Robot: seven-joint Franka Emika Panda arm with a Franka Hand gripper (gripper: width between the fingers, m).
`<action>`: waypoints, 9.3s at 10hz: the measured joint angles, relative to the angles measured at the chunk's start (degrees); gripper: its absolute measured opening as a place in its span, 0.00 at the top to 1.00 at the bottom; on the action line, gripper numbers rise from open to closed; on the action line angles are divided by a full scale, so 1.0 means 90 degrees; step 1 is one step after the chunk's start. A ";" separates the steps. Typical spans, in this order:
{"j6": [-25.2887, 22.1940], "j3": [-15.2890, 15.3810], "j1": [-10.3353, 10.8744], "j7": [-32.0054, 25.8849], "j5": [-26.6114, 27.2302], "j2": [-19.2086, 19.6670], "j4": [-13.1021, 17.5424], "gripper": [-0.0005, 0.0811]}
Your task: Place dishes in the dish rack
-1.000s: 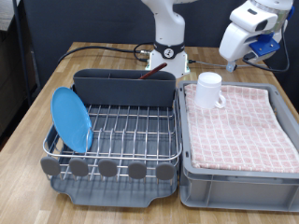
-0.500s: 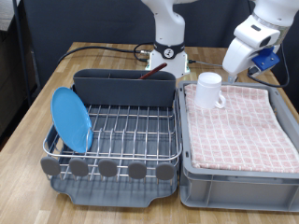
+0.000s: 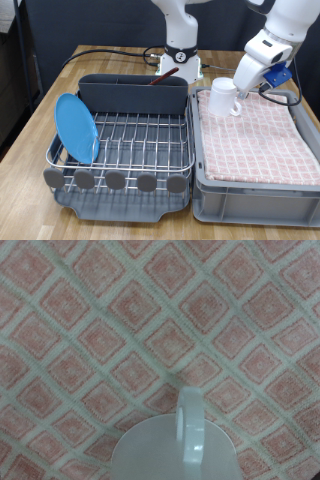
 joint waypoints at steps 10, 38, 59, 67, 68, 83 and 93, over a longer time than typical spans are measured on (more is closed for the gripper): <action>0.0882 -0.0315 -0.0072 -0.0338 -0.0060 0.0135 -0.0594 0.01; -0.0194 -0.0889 -0.0347 0.0972 0.0570 -0.0123 0.0677 0.91; 0.0623 -0.1794 -0.0712 0.1428 0.0650 0.1663 0.3148 0.91; 0.0562 -0.1786 -0.0805 0.1468 0.0976 0.2373 0.4036 0.91; 0.0585 -0.1788 -0.0805 0.1473 0.0976 0.2451 0.4110 0.91; 0.1172 -0.1711 -0.1037 0.1461 0.1389 0.3637 0.4769 0.91; 0.1024 -0.1387 -0.1447 0.1040 0.1540 0.4265 0.5393 0.56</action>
